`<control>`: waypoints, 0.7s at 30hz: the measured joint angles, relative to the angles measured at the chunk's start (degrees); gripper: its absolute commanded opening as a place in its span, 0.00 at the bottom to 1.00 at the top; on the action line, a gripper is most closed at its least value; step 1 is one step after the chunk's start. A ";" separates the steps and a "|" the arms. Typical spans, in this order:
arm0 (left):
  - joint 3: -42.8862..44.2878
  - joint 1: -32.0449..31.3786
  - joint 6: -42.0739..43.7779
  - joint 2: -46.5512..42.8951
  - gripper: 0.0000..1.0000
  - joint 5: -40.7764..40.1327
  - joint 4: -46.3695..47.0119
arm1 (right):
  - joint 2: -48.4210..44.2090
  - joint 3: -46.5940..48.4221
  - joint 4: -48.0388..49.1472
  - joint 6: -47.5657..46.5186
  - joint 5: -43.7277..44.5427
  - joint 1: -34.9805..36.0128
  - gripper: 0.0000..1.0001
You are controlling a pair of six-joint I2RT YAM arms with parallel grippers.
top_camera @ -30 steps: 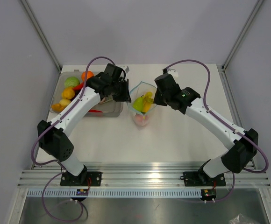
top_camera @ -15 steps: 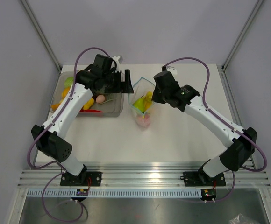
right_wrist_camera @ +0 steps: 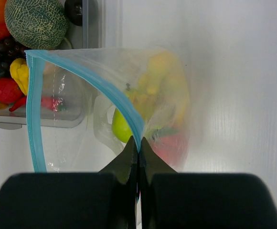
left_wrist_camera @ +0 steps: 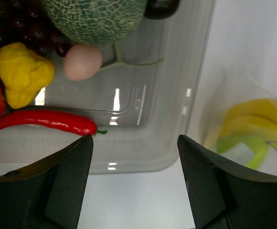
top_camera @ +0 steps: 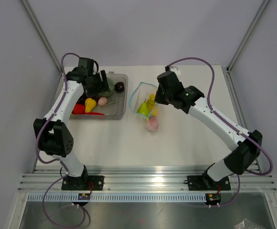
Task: Place the food in the zip-top bag and seal the zipper
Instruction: Pick up the fake fruit from the bin.
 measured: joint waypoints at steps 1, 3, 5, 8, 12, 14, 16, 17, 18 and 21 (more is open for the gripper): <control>-0.15 -0.13 -0.04 1.77 0.73 -1.68 0.57 | 0.15 0.02 0.13 0.00 -0.04 0.00 0.00; -1.64 -0.35 -0.07 5.22 0.73 -5.16 2.82 | 0.52 0.02 0.46 -0.02 -0.04 0.00 0.00; -3.72 -0.35 -0.07 7.65 0.71 -7.65 4.46 | 0.98 0.02 0.79 -0.04 -0.09 0.00 0.00; -4.39 -0.33 0.37 11.13 0.69 -10.80 5.44 | 1.55 0.04 0.98 -0.09 -0.09 0.00 0.00; -4.39 -0.31 1.77 15.19 0.69 -13.14 8.15 | 2.38 0.13 1.05 -0.70 -0.07 0.00 0.00; -4.39 -0.31 2.45 16.65 0.74 -13.99 9.38 | 3.17 0.61 1.07 -1.01 -0.04 0.02 0.00; -4.39 -0.31 3.32 17.53 0.77 -14.95 10.40 | 4.02 1.18 1.09 -1.27 -0.04 0.00 0.00; -4.39 -0.33 3.82 17.81 0.77 -15.50 10.99 | 4.35 1.42 1.07 -1.40 -0.04 0.00 0.00; -4.39 -0.33 4.35 17.97 0.78 -15.98 11.52 | 4.70 1.64 1.09 -1.57 -0.04 0.00 0.00; -4.39 -0.33 5.88 18.27 0.77 -16.48 13.11 | 5.38 1.81 1.09 -1.77 -0.02 0.00 0.00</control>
